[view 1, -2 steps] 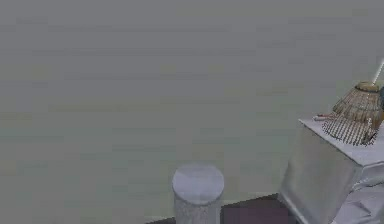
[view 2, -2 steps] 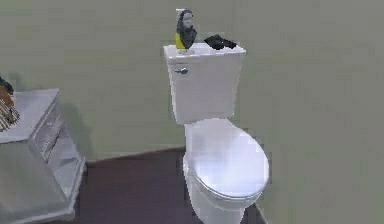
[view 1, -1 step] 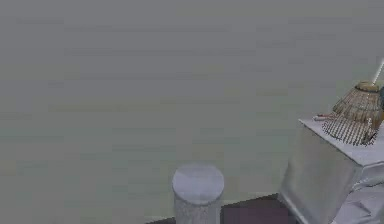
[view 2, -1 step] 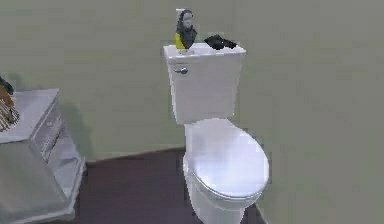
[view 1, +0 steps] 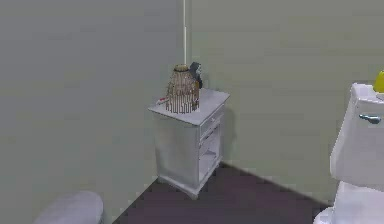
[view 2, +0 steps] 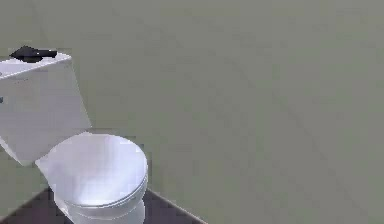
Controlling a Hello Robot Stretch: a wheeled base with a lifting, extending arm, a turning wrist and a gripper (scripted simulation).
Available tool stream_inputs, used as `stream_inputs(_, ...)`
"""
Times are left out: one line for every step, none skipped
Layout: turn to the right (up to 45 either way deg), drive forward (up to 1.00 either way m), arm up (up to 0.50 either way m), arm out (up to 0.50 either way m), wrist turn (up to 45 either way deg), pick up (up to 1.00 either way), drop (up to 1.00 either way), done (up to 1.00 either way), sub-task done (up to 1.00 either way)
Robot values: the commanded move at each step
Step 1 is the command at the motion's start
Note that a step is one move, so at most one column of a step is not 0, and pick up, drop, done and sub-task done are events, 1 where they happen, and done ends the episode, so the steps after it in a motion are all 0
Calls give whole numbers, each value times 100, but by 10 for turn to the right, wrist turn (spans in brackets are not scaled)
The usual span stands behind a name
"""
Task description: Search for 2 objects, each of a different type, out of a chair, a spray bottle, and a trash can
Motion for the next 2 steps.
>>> stream_inputs(210,0,0,0,0,0,0,0,0)
stream_inputs(0,55,0,0,0,0,0,0,0)
